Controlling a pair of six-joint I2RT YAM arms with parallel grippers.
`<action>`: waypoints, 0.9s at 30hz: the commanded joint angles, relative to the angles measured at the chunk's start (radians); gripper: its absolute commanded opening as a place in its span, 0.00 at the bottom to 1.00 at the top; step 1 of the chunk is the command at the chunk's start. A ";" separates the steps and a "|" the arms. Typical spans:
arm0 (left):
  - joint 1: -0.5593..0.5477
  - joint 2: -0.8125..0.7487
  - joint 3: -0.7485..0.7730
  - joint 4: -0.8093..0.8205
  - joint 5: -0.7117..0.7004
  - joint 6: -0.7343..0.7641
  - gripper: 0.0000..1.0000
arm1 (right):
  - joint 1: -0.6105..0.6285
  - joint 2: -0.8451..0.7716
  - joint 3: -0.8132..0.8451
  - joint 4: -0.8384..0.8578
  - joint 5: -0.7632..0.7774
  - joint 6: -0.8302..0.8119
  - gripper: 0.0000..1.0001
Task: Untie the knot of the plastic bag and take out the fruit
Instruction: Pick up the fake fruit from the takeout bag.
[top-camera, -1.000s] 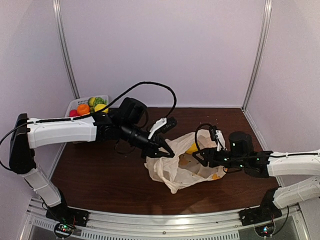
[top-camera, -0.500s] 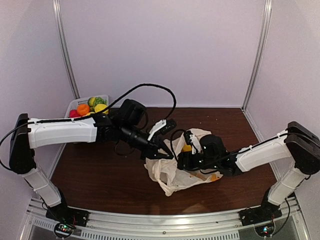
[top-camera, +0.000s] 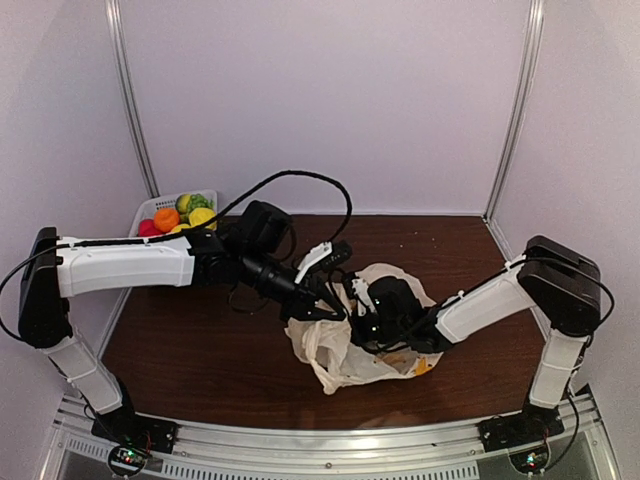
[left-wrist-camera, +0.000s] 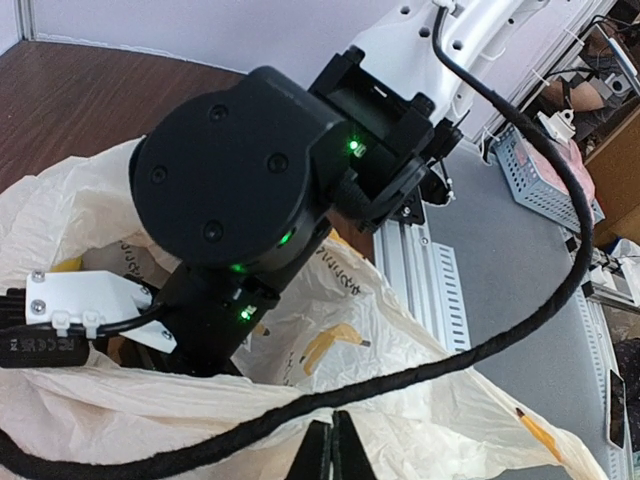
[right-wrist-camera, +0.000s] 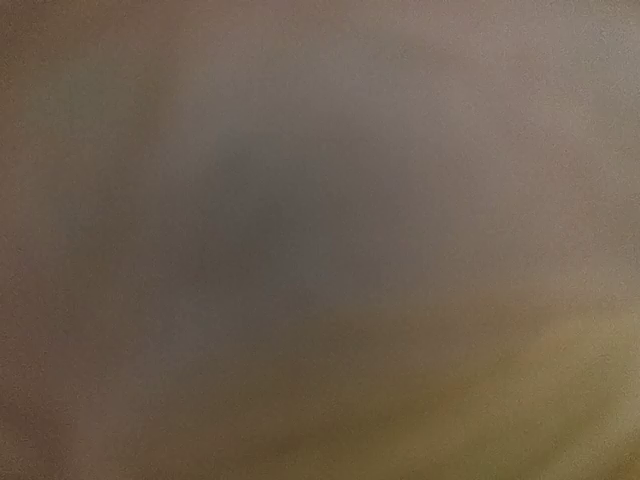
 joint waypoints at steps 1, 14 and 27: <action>0.001 -0.010 0.000 0.073 0.012 -0.004 0.00 | 0.016 0.067 0.047 -0.066 0.045 -0.026 0.90; 0.003 -0.008 0.001 0.071 -0.005 -0.006 0.00 | 0.025 0.104 0.111 -0.244 0.226 0.000 0.49; 0.025 -0.054 0.006 0.017 -0.231 0.003 0.00 | 0.022 -0.205 -0.022 -0.236 0.174 -0.062 0.00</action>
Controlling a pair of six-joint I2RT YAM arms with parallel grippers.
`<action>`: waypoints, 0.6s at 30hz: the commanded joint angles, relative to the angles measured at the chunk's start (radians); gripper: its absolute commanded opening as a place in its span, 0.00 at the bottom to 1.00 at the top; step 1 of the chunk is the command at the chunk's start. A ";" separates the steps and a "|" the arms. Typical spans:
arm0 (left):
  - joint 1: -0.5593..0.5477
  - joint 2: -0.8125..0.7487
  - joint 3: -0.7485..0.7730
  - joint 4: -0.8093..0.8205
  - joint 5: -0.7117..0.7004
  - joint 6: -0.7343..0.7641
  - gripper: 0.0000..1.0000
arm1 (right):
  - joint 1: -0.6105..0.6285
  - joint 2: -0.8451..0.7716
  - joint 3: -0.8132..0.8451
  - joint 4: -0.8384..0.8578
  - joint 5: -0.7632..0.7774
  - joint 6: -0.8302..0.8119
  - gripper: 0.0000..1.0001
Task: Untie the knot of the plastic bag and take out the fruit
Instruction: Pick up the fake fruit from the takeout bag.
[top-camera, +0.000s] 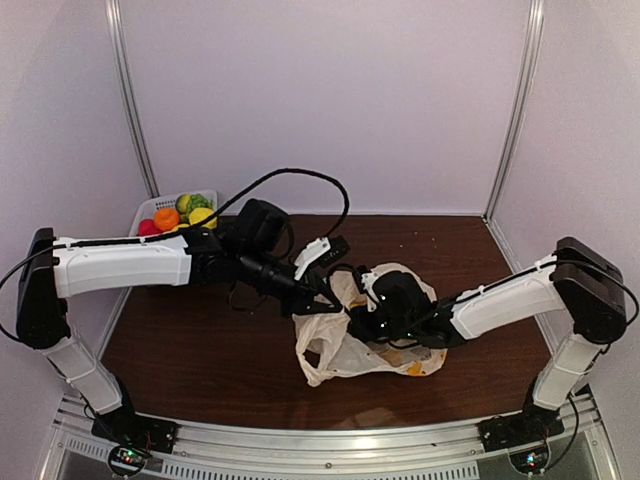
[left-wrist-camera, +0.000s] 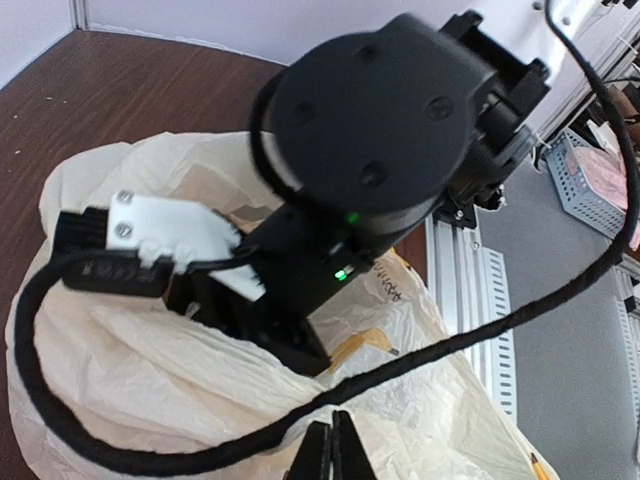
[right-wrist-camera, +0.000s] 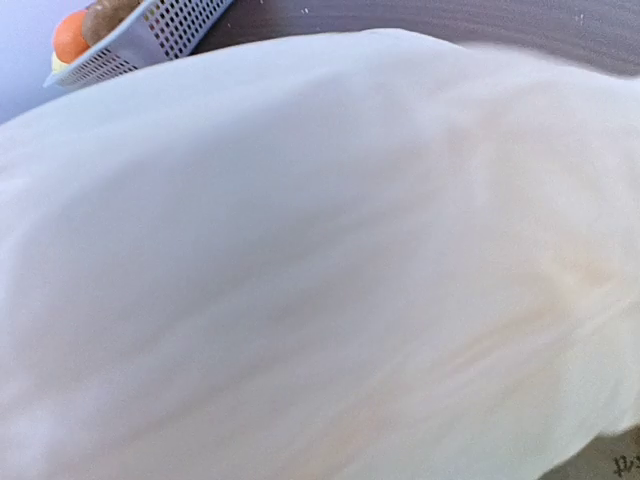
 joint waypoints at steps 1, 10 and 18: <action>0.025 -0.053 0.004 0.028 -0.117 0.002 0.00 | 0.001 -0.151 -0.052 -0.044 0.006 -0.029 0.00; 0.048 -0.107 -0.031 0.066 -0.219 -0.036 0.00 | 0.002 -0.353 -0.188 -0.076 -0.060 -0.060 0.00; 0.072 -0.088 -0.029 0.058 -0.272 -0.073 0.00 | 0.002 -0.488 -0.243 -0.106 -0.197 -0.095 0.00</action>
